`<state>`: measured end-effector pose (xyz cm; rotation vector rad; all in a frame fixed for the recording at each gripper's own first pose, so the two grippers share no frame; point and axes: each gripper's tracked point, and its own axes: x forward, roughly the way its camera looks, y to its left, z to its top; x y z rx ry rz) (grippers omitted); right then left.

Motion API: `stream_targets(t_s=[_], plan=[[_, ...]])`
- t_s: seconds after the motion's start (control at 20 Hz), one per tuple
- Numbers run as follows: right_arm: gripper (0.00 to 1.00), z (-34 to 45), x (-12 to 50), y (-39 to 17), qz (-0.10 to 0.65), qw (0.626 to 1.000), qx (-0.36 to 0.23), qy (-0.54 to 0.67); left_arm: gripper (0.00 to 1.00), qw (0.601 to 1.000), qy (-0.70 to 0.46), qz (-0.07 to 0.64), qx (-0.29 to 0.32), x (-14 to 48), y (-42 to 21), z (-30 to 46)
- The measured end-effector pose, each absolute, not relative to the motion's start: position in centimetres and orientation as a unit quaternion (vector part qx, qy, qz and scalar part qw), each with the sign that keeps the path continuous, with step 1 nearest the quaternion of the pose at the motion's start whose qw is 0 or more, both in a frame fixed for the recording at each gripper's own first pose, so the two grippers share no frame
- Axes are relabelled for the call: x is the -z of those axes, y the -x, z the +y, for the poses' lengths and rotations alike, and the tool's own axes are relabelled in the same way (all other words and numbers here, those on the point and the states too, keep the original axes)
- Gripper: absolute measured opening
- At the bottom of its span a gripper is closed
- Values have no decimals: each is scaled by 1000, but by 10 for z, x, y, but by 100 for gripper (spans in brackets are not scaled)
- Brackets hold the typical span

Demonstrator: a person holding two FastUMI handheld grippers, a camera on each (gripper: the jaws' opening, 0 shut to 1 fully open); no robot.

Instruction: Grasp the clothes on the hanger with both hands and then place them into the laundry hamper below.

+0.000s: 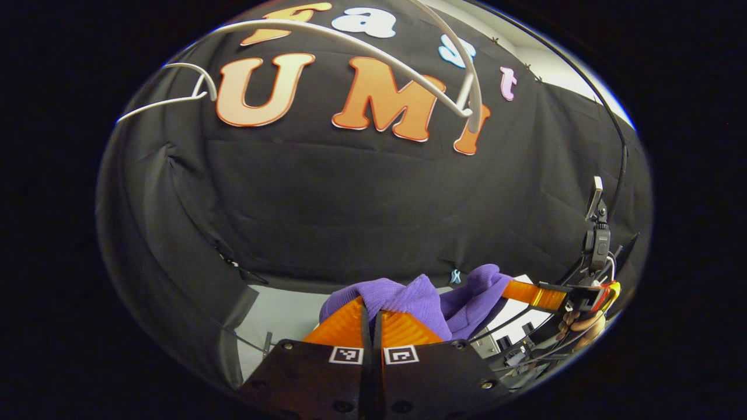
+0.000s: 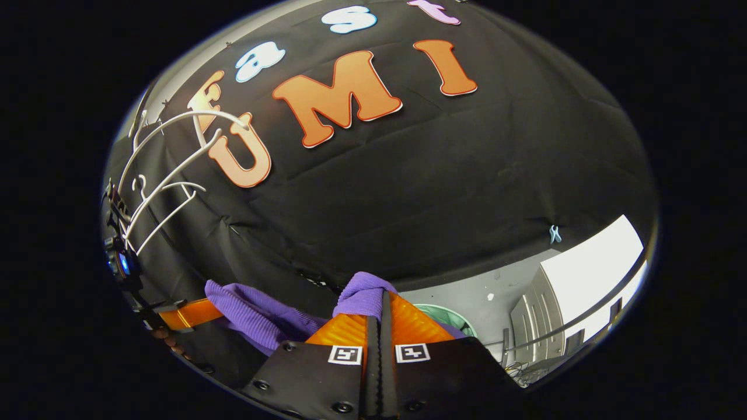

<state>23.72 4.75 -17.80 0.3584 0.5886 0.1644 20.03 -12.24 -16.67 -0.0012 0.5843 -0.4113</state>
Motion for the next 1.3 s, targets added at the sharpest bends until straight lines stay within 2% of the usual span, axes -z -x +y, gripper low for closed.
stream_targets(t_s=[0.6, 1.3], plan=[[8, 64, 206, -232, 304, 941, -60, -134, 0, 920, -10, 326, 217, 222, -218, -169], [7, 37, 294, -253, 372, 921, -16, -110, 0, 902, -31, 390, 180, 305, -244, -150]])
